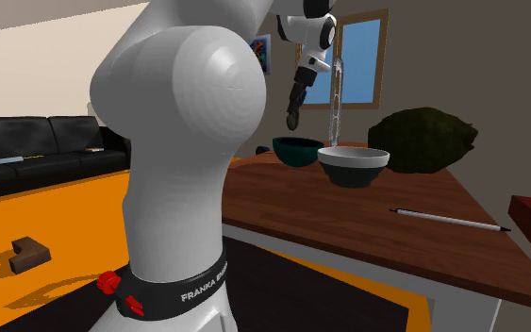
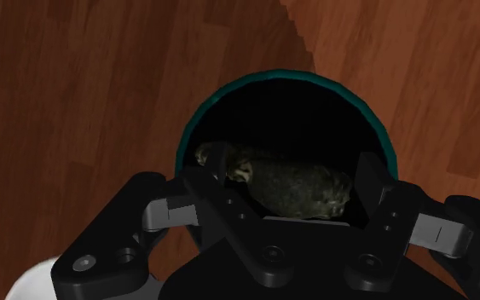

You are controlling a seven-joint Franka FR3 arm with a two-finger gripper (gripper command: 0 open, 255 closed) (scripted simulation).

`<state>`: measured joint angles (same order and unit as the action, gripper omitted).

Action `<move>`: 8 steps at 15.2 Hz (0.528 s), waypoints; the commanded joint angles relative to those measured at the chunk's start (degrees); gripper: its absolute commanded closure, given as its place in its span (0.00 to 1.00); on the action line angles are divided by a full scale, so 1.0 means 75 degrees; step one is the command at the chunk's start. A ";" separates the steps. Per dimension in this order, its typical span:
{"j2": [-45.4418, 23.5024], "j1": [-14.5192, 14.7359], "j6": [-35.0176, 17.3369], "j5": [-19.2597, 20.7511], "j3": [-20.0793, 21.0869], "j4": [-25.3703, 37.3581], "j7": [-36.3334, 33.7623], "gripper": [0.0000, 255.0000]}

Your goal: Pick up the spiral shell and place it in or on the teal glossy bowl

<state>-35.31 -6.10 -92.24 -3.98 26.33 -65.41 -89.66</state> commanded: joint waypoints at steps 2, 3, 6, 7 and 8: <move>-0.0089 0.0018 -0.0235 0.0027 -0.0019 -0.0147 0.0028 1.00; -0.0085 0.0005 -0.0337 0.0025 -0.0022 -0.0256 0.0049 1.00; -0.0089 -0.0028 -0.0633 0.0022 -0.0034 -0.0561 0.0112 1.00; -0.0095 -0.0037 -0.0729 0.0023 -0.0038 -0.0655 0.0132 1.00; -0.0104 -0.0045 -0.0824 0.0024 -0.0042 -0.0746 0.0151 1.00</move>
<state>-35.84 -6.43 -97.81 -3.87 26.08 -70.58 -88.67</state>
